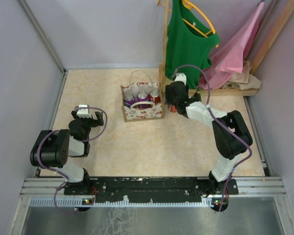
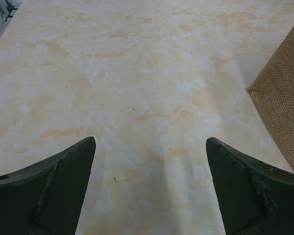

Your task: Take the beverage out of the canvas bag

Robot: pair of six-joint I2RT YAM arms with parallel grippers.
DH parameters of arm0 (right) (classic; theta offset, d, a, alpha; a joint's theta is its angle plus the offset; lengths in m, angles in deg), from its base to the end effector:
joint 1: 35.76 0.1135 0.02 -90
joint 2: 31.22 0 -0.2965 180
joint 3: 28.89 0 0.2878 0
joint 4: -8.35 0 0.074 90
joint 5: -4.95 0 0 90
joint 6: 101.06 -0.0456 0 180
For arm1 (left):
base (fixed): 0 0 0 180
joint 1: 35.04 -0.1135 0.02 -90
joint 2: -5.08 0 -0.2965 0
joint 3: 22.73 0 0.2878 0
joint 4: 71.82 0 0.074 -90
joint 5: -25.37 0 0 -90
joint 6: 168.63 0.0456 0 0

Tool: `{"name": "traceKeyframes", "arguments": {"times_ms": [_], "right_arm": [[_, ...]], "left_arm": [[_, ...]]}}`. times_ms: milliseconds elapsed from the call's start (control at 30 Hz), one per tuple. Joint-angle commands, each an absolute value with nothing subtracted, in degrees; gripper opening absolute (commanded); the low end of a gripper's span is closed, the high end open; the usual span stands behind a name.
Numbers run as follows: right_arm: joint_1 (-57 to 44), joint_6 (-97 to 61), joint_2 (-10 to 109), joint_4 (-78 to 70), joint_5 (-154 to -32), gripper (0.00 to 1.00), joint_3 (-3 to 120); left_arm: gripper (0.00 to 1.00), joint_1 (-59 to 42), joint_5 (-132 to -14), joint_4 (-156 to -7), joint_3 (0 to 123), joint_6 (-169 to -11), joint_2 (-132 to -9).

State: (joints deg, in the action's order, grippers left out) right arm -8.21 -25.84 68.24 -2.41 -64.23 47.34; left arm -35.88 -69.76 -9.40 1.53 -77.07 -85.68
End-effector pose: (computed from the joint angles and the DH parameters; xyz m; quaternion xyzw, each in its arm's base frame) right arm 0.3886 0.1845 0.2273 -0.0123 0.8724 0.0180 0.4883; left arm 0.2578 -0.0003 0.1375 0.0351 0.7309 -0.0185 0.6813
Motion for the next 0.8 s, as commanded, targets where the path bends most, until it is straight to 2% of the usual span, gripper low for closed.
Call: {"name": "traceKeyframes", "arguments": {"times_ms": [0,67,100,167,200,233,267,300,433,533,667,767], "right_arm": [[-9.00,-26.83,67.74,6.05,-62.74,0.00,47.31],[-9.03,-26.85,67.91,5.59,-62.24,0.03,47.45],[-9.02,-26.92,67.99,5.16,-62.13,0.11,47.59],[-8.99,-27.09,67.80,4.22,-61.96,0.29,47.97],[-9.00,-27.13,67.68,3.76,-61.88,0.43,48.12],[-9.02,-27.15,67.49,3.37,-61.73,0.64,48.25],[-9.01,-27.16,67.21,3.13,-61.57,0.75,48.38],[-8.99,-27.14,66.84,2.90,-61.39,0.79,48.54],[-9.01,-26.35,65.62,2.20,-60.90,0.86,49.74],[-8.89,-25.35,64.52,1.57,-60.93,0.88,51.54],[-8.88,-24.10,61.08,0.30,-60.85,0.87,55.13],[-8.42,-22.88,58.81,-1.20,-61.44,0.81,58.62]], "left_arm": [[1.00,-35.63,-69.73,-8.62,2.23,-76.61,-86.21],[1.00,-35.64,-69.73,-8.66,2.22,-76.62,-86.20],[1.00,-35.58,-69.73,-8.69,2.22,-76.61,-86.17],[1.00,-35.63,-69.71,-8.65,2.22,-76.61,-86.17],[1.00,-35.60,-69.73,-8.66,2.22,-76.61,-86.15],[1.00,-35.61,-69.73,-8.67,2.22,-76.64,-86.15],[1.00,-35.58,-69.73,-8.69,2.22,-76.66,-86.15],[1.00,-35.65,-69.72,-8.68,2.22,-76.60,-86.17],[1.00,-35.66,-69.73,-8.71,2.22,-76.61,-86.15],[1.00,-35.64,-69.69,-8.71,2.22,-76.62,-86.15],[1.00,-35.65,-69.72,-8.70,2.22,-76.61,-86.20],[1.00,-35.60,-69.73,-8.70,2.22,-76.66,-86.15]]}}
